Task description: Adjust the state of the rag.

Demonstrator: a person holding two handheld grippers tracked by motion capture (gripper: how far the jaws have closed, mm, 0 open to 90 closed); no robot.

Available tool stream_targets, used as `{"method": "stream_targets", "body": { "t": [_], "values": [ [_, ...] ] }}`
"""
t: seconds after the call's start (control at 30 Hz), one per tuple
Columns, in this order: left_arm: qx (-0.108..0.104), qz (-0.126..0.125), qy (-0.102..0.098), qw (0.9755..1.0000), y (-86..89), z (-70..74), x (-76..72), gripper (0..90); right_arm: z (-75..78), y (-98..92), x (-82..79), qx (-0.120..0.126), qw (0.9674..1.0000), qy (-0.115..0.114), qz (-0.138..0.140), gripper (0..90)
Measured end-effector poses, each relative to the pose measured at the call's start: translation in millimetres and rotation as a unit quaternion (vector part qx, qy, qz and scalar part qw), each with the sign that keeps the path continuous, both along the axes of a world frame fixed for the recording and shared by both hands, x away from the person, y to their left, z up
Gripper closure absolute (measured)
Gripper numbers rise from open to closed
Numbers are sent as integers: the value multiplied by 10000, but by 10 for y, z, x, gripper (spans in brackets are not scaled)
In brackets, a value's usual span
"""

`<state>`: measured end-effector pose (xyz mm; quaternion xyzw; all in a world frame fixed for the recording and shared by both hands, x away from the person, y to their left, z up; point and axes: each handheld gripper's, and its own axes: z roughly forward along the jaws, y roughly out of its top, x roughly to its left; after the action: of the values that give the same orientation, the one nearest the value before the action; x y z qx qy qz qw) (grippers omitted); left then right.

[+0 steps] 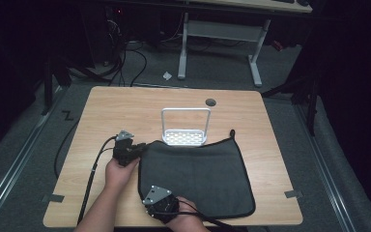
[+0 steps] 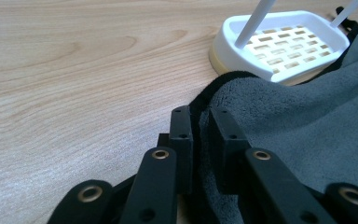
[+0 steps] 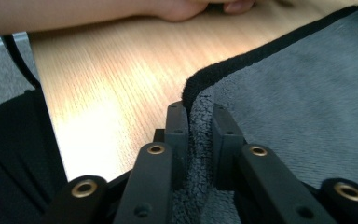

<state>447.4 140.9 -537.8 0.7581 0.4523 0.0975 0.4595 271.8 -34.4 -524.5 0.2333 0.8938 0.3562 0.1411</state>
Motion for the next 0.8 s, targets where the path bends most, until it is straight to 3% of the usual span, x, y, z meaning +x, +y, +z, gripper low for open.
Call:
{"method": "stream_targets", "body": {
  "t": [0.33,0.5,0.57,0.63,0.7,0.77,0.8],
  "values": [
    [-125,-27,-165,9998,17,10,-34,874,128,-105,-57,262,9993,-247,126,831],
    [-113,104,-117,9998,29,27,-41,855,128,-112,-41,408,9986,-321,143,830],
    [-163,207,-164,9995,28,29,-43,801,127,-120,-51,417,9984,-331,173,830],
    [-56,206,-236,9995,-2,19,-40,681,110,-122,-68,424,9984,-311,230,830],
    [203,237,-214,9993,-60,15,-16,578,72,-114,-85,374,9985,-288,293,830],
    [553,211,-57,9982,-130,7,18,495,36,-99,-98,306,9985,-294,350,829],
    [672,157,-132,9975,-162,9,9,483,29,-95,-99,292,9985,-297,351,829]
  ]
}}
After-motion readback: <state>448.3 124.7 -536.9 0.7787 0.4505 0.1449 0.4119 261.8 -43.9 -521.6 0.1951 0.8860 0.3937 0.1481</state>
